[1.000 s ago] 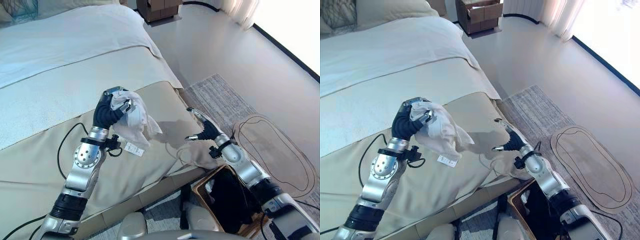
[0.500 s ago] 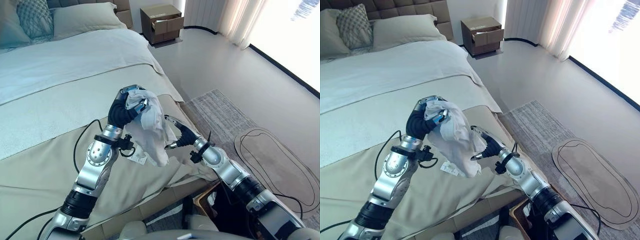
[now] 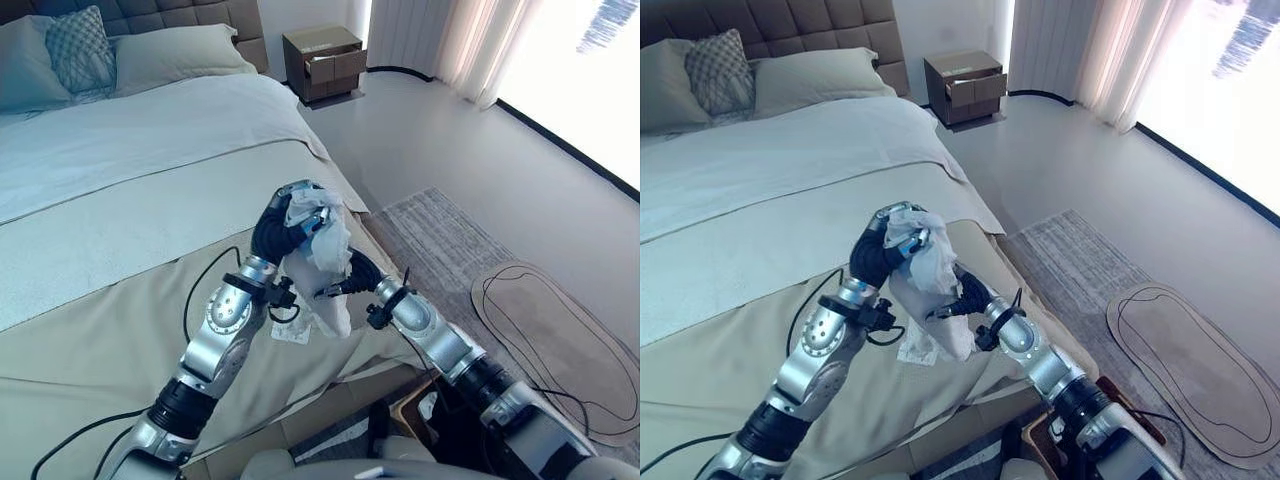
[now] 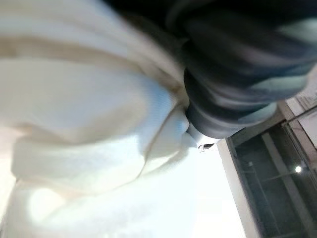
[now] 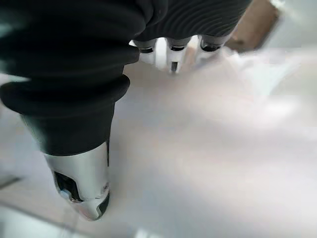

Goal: Pick up clothes into the bucket

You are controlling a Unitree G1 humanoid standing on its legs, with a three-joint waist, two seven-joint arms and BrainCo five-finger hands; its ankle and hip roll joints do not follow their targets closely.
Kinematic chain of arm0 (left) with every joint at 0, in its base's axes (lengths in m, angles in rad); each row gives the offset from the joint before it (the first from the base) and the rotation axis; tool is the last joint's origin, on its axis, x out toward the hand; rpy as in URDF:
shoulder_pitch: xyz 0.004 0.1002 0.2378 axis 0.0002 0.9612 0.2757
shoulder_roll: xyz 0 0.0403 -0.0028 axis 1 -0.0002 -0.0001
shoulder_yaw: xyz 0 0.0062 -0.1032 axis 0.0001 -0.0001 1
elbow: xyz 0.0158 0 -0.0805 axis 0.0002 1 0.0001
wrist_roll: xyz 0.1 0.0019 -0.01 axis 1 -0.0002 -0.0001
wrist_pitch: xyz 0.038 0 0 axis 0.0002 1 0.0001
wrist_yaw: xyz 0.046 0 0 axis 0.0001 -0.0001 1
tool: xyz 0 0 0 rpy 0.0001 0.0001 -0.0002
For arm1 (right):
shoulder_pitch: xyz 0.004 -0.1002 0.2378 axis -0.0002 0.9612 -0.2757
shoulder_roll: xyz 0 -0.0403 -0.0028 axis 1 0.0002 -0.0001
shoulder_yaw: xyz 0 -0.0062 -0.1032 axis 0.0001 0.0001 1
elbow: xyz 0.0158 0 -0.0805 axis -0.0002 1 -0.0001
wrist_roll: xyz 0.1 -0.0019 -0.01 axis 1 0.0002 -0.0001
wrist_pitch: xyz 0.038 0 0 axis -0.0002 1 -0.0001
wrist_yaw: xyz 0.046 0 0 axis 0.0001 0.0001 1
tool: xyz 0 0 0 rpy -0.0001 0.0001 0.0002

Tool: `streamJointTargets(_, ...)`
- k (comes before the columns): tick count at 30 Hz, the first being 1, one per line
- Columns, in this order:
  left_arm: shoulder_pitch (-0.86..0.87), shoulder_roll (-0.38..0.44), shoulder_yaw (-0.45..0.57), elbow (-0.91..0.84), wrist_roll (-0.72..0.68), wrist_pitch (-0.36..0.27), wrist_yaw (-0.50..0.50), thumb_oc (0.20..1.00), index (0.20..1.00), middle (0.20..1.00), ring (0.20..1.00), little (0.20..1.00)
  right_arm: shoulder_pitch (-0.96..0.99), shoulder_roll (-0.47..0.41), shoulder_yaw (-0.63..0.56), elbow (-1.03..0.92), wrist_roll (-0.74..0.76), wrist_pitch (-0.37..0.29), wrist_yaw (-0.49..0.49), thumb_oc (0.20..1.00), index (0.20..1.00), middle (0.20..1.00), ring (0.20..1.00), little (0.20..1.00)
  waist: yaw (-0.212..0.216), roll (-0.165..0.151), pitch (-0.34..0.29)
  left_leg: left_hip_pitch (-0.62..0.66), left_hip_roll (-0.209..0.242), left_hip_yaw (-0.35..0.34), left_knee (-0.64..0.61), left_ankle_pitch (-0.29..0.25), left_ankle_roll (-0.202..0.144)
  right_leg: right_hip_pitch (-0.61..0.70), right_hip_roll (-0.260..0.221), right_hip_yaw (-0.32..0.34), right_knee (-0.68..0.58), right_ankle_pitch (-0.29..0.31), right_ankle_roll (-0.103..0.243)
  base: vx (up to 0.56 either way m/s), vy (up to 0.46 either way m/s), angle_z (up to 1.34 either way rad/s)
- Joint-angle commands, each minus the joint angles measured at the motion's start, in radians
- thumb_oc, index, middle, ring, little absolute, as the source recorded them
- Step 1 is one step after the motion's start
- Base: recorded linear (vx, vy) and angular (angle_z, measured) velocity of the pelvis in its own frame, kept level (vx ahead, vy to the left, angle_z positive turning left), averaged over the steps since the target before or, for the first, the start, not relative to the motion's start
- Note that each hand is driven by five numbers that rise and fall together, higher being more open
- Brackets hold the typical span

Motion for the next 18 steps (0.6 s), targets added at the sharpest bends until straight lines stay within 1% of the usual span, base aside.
streamJointTargets(1,-0.127,-0.02,-0.052,-0.042,-0.038,-0.058,-0.001,0.2,0.2,0.2,0.2,0.2,-0.098,0.067,0.048,0.055,0.051,-0.1,-0.016,1.0,1.0,1.0,1.0,1.0,0.039,-0.038,-0.018,-0.033,-0.01,-0.016,0.039,-0.003,0.006,0.089,-0.069,0.002,0.037,-0.096,0.086,-0.04,0.007,0.06)
streamJointTargets(2,-0.124,0.0,-0.043,-0.059,-0.041,-0.048,-0.012,0.2,0.2,0.2,0.2,0.2,-0.15,0.04,0.008,0.016,0.053,-0.068,-0.052,1.0,1.0,1.0,1.0,1.0,0.044,-0.04,-0.019,-0.042,-0.016,-0.015,0.039,0.008,0.008,0.082,-0.073,0.002,0.038,-0.088,0.086,-0.01,-0.004,0.06)
streamJointTargets(3,-0.11,0.009,-0.042,-0.075,-0.052,-0.044,-0.021,0.2,0.2,0.2,0.2,0.2,-0.141,0.074,0.036,0.016,0.027,-0.045,-0.035,0.871,0.871,0.871,0.871,0.871,0.046,-0.039,-0.023,-0.036,-0.012,-0.016,0.037,0.0,0.007,0.086,-0.07,0.002,0.036,-0.094,0.086,-0.01,-0.002,0.04)
streamJointTargets(4,-0.11,0.009,-0.042,-0.075,-0.052,-0.044,-0.021,0.2,0.2,0.2,0.2,0.2,-0.14,0.073,0.036,0.012,0.027,-0.041,-0.035,0.649,0.649,0.649,0.649,0.649,0.046,-0.039,-0.021,-0.034,-0.011,-0.016,0.037,-0.001,0.006,0.088,-0.069,0.002,0.035,-0.094,0.086,0.04,-0.009,0.05)
streamJointTargets(5,-0.128,-0.008,-0.052,-0.055,-0.048,-0.04,-0.016,0.2,0.2,0.2,0.2,0.2,-0.135,0.069,0.042,-0.02,0.04,-0.056,-0.018,0.404,0.404,0.404,0.404,0.404,0.042,-0.04,-0.024,-0.032,-0.01,-0.015,0.037,-0.002,0.007,0.089,-0.069,0.004,0.036,-0.096,0.085,0.01,0.003,0.03)
streamJointTargets(6,-0.151,-0.014,-0.071,-0.034,-0.04,-0.043,-0.012,0.2,0.2,0.2,0.2,0.2,-0.139,0.067,0.046,-0.047,0.043,-0.046,-0.02,0.2,0.2,0.2,0.2,0.2,0.039,-0.04,-0.025,-0.029,-0.01,-0.013,0.036,-0.003,0.007,0.09,-0.069,0.005,0.036,-0.096,0.085,-0.02,0.009,0.03)
streamJointTargets(8,-0.182,-0.016,-0.068,-0.032,-0.037,-0.04,-0.008,0.2,0.2,0.2,0.2,0.2,-0.14,0.065,0.049,-0.08,0.053,-0.039,-0.013,0.2,0.2,0.2,0.2,0.2,0.035,-0.043,-0.028,-0.035,-0.015,-0.014,0.037,0.006,0.01,0.084,-0.073,0.005,0.04,-0.09,0.084,0.0,0.0,0.0)
streamJointTargets(9,-0.182,-0.006,-0.056,-0.041,-0.042,-0.037,-0.011,0.2,0.2,0.2,0.2,0.2,-0.126,0.069,0.074,0.002,0.015,-0.03,0.02,0.2,0.2,0.2,0.2,0.2,0.036,-0.044,-0.028,-0.035,-0.015,-0.013,0.038,0.005,0.009,0.085,-0.073,0.005,0.039,-0.09,0.084,0.0,0.0,0.0)
streamJointTargets(10,-0.171,0.006,-0.038,-0.077,-0.05,-0.038,-0.015,0.2,0.2,0.2,0.2,0.2,-0.081,0.024,0.066,0.018,0.022,-0.028,0.018,0.2,0.2,0.2,0.2,0.2,0.036,-0.046,-0.029,-0.034,-0.015,-0.012,0.038,0.005,0.008,0.085,-0.072,0.004,0.039,-0.091,0.084,0.0,0.0,0.0)
streamJointTargets(12,-0.134,0.018,-0.005,-0.129,-0.065,-0.038,-0.033,0.2,0.2,0.2,0.2,0.2,-0.023,-0.046,0.013,-0.028,0.031,-0.022,0.031,0.2,0.2,0.2,0.2,0.2,0.037,-0.047,-0.032,-0.026,-0.009,-0.012,0.035,-0.003,0.005,0.095,-0.067,0.002,0.033,-0.096,0.086,0.0,0.0,0.0)
streamJointTargets(13,-0.13,0.014,-0.006,-0.129,-0.065,-0.039,-0.034,0.2,0.2,0.2,0.2,0.2,-0.012,-0.059,0.0,-0.036,0.034,-0.025,0.034,0.2,0.2,0.2,0.2,0.2,0.035,-0.051,-0.031,-0.031,-0.012,-0.013,0.035,0.006,0.007,0.09,-0.07,0.002,0.035,-0.09,0.086,0.04,-0.02,0.03)
streamJointTargets(15,-0.134,0.008,-0.01,-0.106,-0.06,-0.044,-0.032,0.2,0.2,0.2,0.2,0.2,0.004,-0.066,-0.022,-0.047,0.048,-0.033,0.028,0.2,0.2,0.2,0.2,0.2,0.031,-0.049,-0.033,-0.024,-0.009,-0.014,0.032,-0.002,0.006,0.098,-0.067,0.0,0.032,-0.096,0.087,0.0,0.0,0.0)
streamJointTargets(16,-0.135,0.009,-0.005,-0.101,-0.054,-0.047,-0.03,0.2,0.2,0.2,0.2,0.2,0.016,-0.073,-0.035,-0.051,0.053,-0.035,0.023,0.2,0.2,0.2,0.2,0.2,0.029,-0.051,-0.032,-0.029,-0.012,-0.014,0.033,0.007,0.008,0.092,-0.07,-0.001,0.034,-0.089,0.086,0.0,0.003,-0.04)
streamJointTargets(17,-0.13,0.012,0.003,-0.104,-0.048,-0.048,-0.029,0.2,0.2,0.2,0.2,0.2,0.03,-0.08,-0.047,-0.059,0.057,-0.037,0.023,0.2,0.2,0.2,0.2,0.2,0.028,-0.049,-0.033,-0.023,-0.01,-0.014,0.032,-0.002,0.007,0.098,-0.067,-0.002,0.032,-0.095,0.087,-0.04,0.012,-0.06)
streamJointTargets(18,-0.127,0.016,0.014,-0.107,-0.045,-0.049,-0.03,0.2,0.2,0.2,0.2,0.2,0.043,-0.088,-0.06,-0.067,0.06,-0.039,0.023,0.2,0.2,0.2,0.2,0.2,0.027,-0.051,-0.032,-0.029,-0.013,-0.014,0.033,0.007,0.008,0.092,-0.071,-0.002,0.034,-0.089,0.087,0.03,0.003,-0.07)
